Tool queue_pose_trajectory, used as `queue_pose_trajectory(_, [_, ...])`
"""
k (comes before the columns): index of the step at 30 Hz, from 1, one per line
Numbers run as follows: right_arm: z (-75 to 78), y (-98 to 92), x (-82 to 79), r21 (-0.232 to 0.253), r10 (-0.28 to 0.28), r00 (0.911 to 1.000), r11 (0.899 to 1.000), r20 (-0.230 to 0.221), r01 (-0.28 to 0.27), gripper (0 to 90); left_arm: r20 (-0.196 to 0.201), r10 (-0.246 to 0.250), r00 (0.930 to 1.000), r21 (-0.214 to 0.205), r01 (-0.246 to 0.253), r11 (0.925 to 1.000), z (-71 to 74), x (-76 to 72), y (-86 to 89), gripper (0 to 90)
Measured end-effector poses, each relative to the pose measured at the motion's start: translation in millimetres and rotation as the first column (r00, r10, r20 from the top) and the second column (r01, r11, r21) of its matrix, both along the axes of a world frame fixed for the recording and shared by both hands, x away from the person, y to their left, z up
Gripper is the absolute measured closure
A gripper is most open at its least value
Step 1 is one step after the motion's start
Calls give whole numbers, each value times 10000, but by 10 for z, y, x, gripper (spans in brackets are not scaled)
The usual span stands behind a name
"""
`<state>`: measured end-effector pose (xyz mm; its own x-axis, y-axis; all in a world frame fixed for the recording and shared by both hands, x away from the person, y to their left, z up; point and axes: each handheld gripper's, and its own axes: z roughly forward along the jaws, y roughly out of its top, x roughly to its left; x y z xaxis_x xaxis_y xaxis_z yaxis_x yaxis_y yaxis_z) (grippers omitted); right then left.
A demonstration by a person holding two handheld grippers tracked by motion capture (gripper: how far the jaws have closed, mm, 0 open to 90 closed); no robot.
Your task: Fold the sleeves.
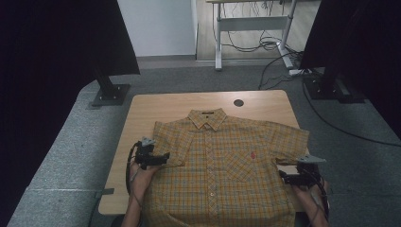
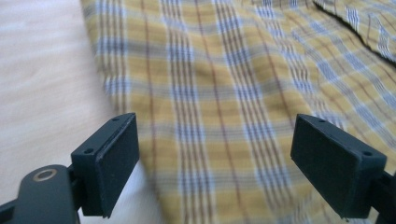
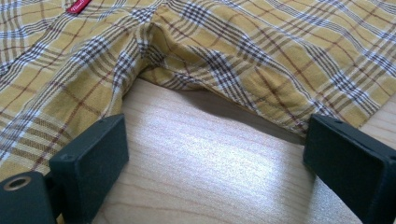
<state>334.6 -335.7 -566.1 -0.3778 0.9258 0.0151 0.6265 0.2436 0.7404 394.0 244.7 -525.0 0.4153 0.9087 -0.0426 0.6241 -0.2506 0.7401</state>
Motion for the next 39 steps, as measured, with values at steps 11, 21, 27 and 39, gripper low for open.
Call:
queue_pose_trajectory(11, [0, 1, -1, -3, 27, 10000, 10000, 0, -27, 62, -295, 566, 9980, 687, -544, 9962, -141, -219, 283, 155])
queue_pose_trajectory(21, [0, 3, -2, -3, 56, 10000, 10000, -2, -56, 62, 126, 1417, 9898, 1086, -1423, 9838, -178, -261, 491, 157])
queue_pose_trajectory(27, [0, 3, -2, -3, 58, 10000, 10000, -3, -58, 62, 94, 1415, 9899, 518, -1418, 9885, -189, -264, 551, 162])
queue_pose_trajectory(39, [0, 3, -2, -3, 60, 10000, 10000, -2, -60, 62, 607, 1295, 9897, -688, -1252, 9897, 53, -358, 560, 113])
